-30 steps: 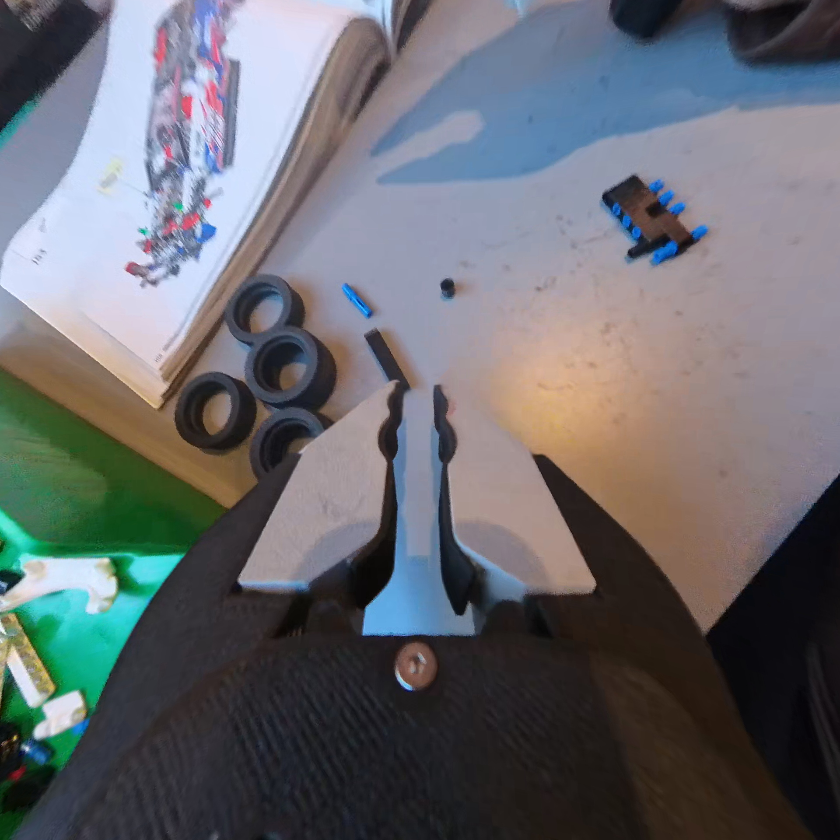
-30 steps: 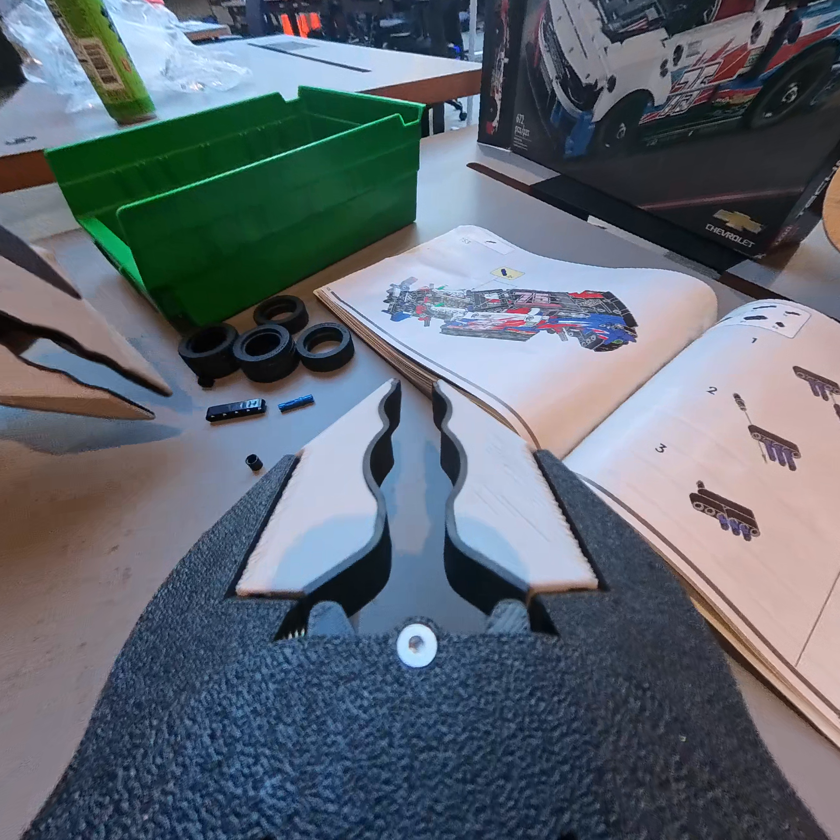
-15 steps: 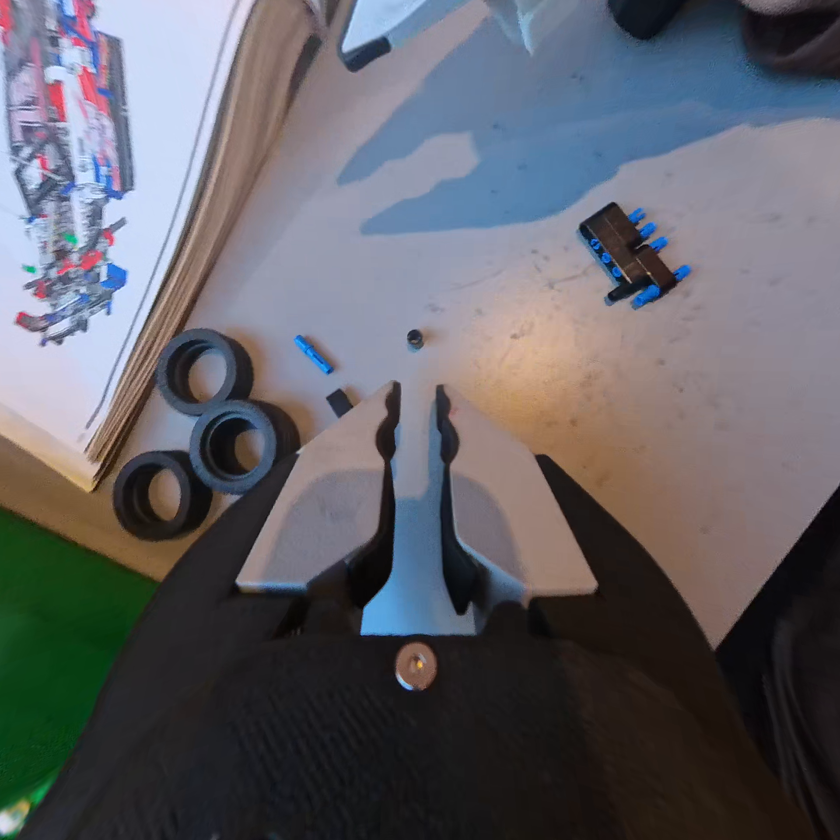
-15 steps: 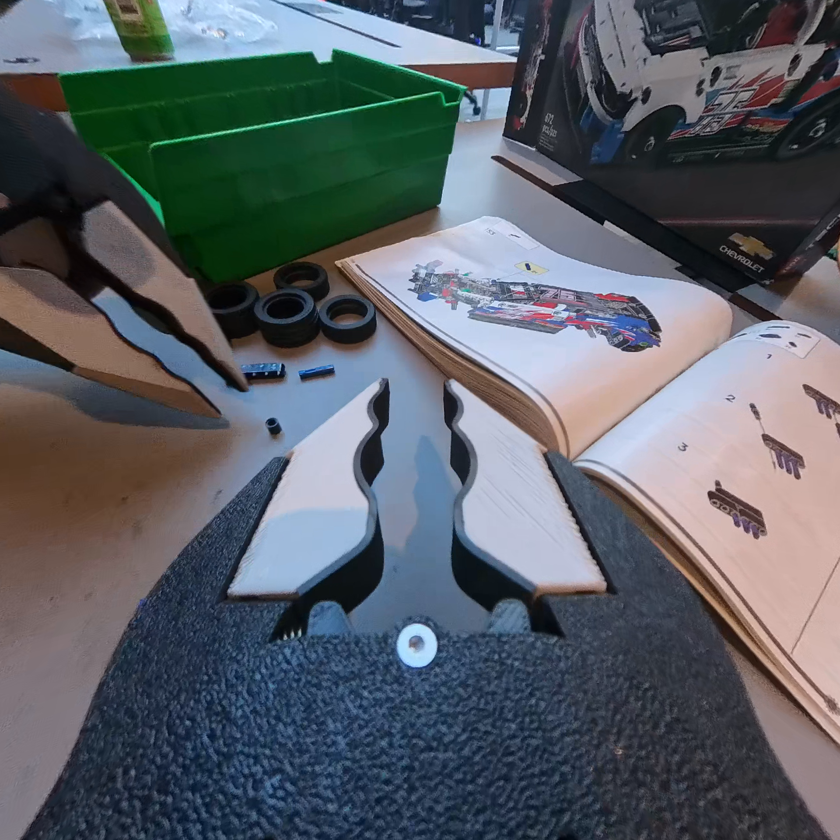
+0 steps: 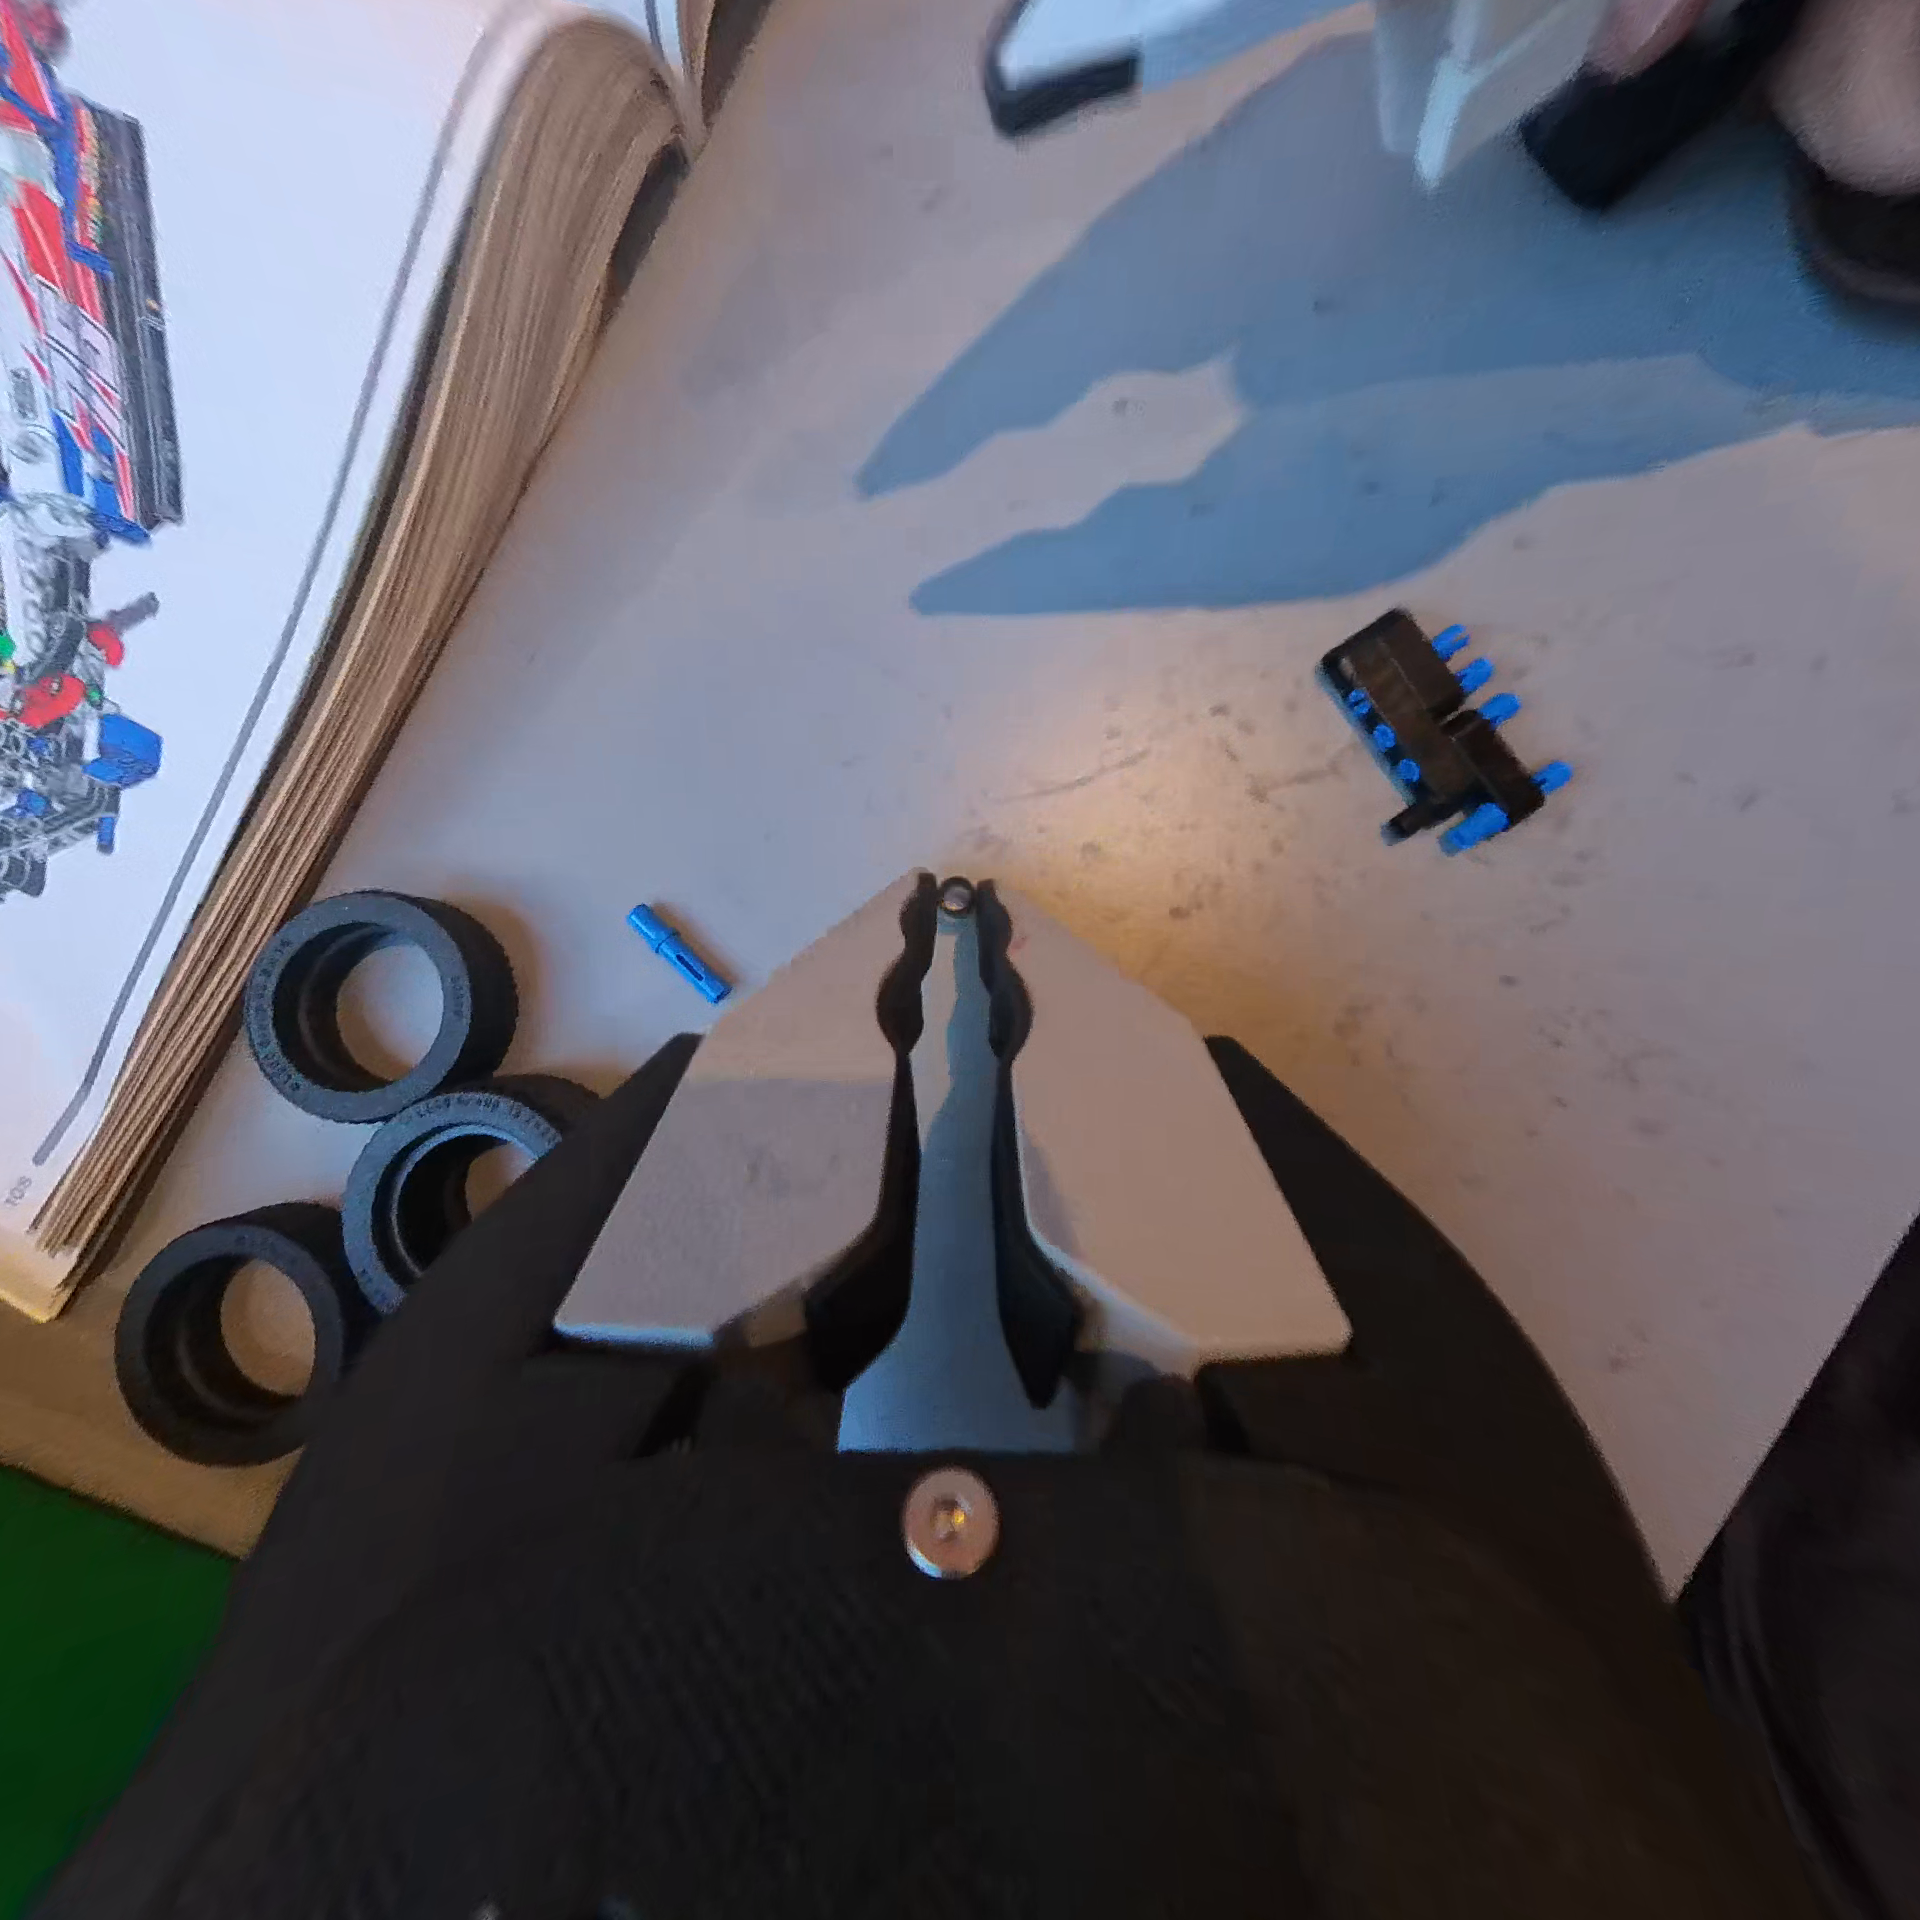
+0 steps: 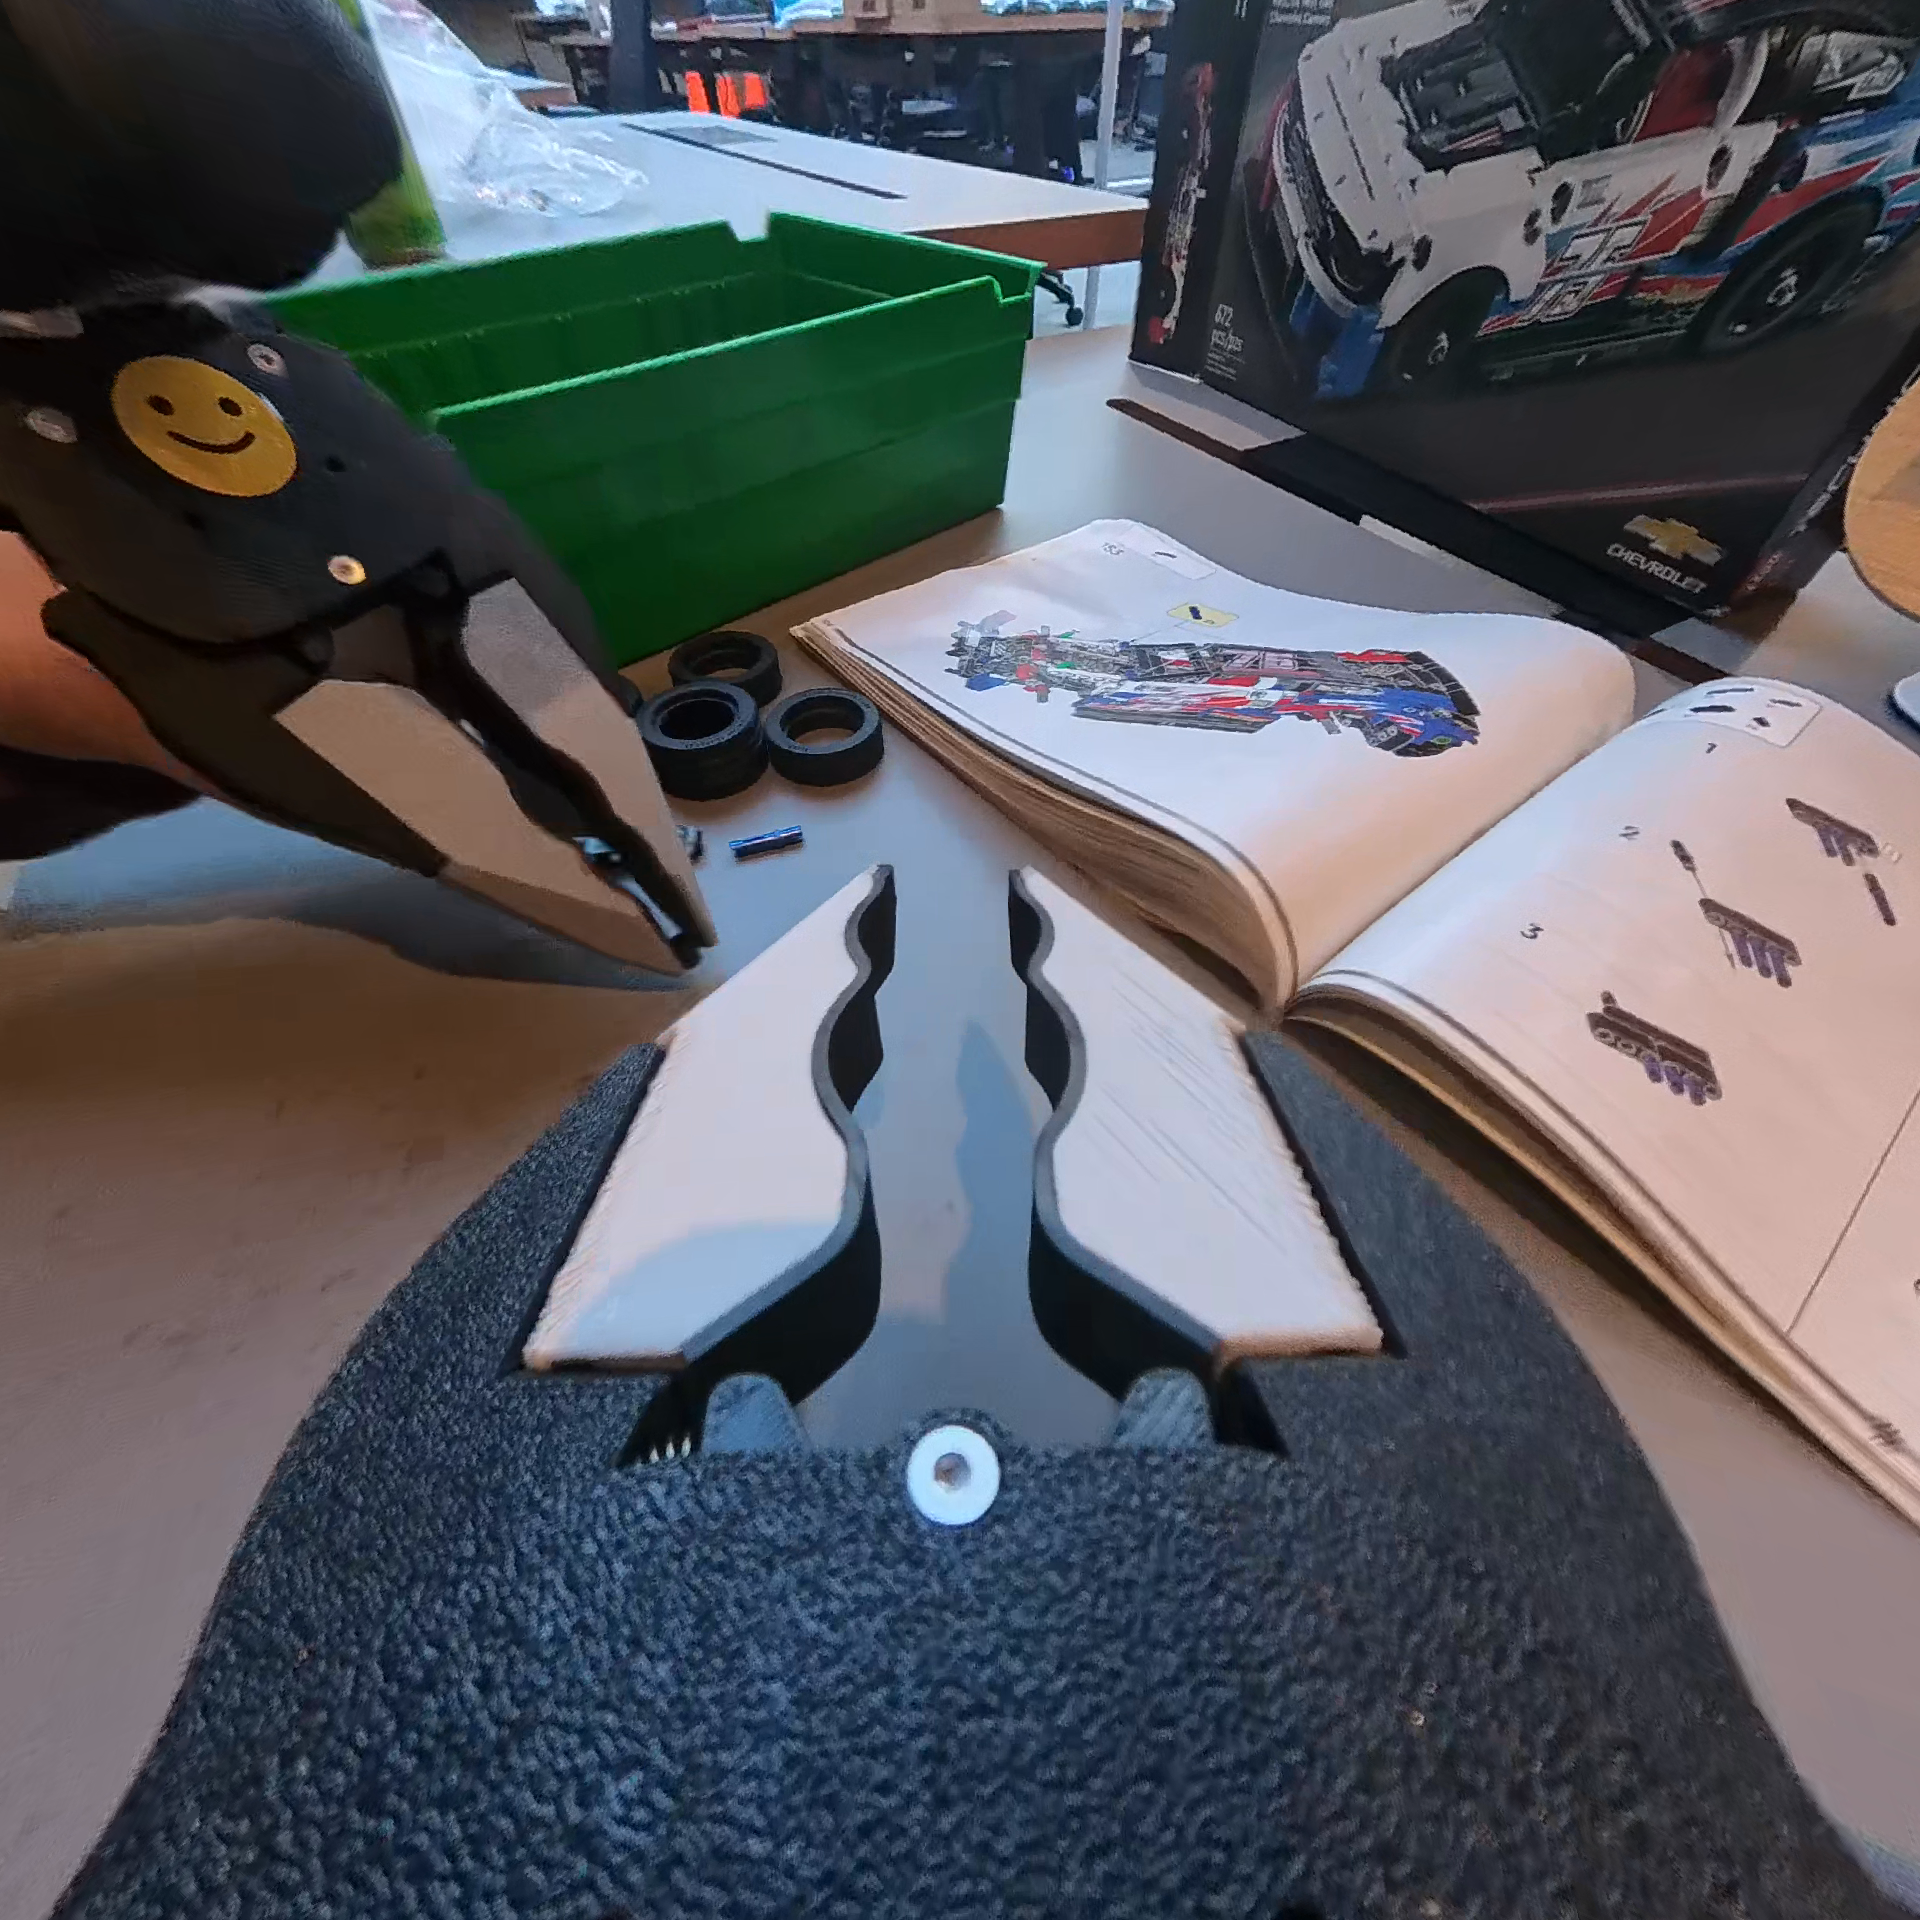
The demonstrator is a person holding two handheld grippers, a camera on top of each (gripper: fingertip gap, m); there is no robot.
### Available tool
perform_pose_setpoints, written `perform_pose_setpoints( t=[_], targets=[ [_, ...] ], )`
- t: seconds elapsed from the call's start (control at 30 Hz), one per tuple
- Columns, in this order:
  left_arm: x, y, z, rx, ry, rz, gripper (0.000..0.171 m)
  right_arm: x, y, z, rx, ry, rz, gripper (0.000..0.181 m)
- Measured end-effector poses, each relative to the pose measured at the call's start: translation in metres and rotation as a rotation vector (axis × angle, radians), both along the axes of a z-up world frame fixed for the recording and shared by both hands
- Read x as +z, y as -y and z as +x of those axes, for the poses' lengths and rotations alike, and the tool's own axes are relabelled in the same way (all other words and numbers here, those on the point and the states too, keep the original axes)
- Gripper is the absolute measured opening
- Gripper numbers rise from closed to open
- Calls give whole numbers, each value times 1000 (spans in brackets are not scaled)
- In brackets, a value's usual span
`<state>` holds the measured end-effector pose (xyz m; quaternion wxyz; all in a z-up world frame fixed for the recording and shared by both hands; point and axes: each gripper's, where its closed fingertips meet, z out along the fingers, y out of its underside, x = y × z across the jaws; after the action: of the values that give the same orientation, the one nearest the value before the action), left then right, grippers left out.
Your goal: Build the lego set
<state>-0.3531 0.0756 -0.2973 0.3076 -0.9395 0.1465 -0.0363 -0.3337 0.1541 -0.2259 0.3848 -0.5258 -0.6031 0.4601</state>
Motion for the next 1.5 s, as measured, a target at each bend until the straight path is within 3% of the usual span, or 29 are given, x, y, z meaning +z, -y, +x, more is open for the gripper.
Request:
perform_pose_setpoints(
  t=[0.07,0.2,0.33,0.43,0.67,1.5],
  targets=[
    [20,-7,14,12,110,127,5,4,12,10,29,-10,-40,24],
    [74,-14,51,31,556,342,5,1,46,40,97,15,92,27],
    [113,-10,78,36,1137,356,5,17,72,56,75,-31,295,23],
    [122,-10,82,68,1367,340,5,40,74,62,-20,-111,412,19],
    [125,-10,98,71,1558,301,4,44,75,70,-75,-118,513,12],
    [103,2,118,59,1486,231,4,31,88,90,-27,-67,547,7]
  ],
)
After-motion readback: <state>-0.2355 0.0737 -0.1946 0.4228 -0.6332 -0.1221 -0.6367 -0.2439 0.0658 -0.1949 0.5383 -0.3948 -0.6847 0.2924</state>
